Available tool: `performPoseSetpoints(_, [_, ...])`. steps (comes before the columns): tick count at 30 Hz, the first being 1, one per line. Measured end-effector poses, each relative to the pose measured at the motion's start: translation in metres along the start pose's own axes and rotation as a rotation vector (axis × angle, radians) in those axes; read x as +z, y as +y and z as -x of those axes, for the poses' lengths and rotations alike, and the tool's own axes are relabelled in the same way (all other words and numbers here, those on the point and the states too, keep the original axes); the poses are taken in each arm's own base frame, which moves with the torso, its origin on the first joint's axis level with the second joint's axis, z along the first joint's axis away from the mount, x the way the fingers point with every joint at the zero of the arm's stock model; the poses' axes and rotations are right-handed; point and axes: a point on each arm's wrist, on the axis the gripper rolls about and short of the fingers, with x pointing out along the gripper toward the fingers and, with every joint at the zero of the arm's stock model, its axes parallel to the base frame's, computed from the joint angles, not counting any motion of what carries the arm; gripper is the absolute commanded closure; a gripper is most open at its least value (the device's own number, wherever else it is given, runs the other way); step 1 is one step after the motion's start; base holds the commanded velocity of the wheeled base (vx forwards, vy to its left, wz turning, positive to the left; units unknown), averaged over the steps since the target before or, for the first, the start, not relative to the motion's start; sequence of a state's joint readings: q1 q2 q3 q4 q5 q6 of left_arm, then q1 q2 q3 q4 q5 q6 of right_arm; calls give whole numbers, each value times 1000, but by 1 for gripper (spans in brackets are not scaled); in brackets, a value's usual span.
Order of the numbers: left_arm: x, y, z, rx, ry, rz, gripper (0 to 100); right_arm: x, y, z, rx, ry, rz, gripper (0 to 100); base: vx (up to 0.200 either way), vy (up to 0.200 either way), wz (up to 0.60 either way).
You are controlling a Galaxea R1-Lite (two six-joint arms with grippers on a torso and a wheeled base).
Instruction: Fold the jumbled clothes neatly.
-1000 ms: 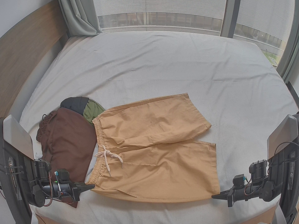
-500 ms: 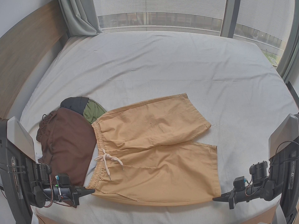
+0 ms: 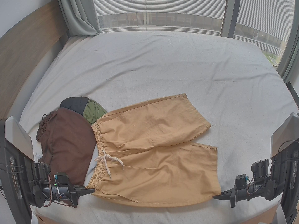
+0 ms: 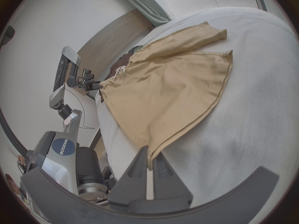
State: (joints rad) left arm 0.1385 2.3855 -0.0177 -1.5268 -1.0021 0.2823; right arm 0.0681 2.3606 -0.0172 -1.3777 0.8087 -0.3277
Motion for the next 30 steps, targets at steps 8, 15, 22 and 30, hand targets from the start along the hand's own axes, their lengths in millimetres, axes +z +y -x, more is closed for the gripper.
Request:
performPoseSetpoints(8, [10,-2,-2,-18,-28,6,100,18,4,4,8,-89,6,100,0,0,0])
performPoseSetpoints(15, [28,-3,-7,-38,-66,45,100,31,5,8,7,-161,-3,100,0,0,0])
performPoseSetpoints(22, [49,-6,-9,-58,-115,40,100,42,12,13,21,-203,-51,100,0,0,0])
performPoseSetpoints(30, [70,-3,-13,-68,-167,-2,100,55,17,18,25,-250,-21,100,0,0,0])
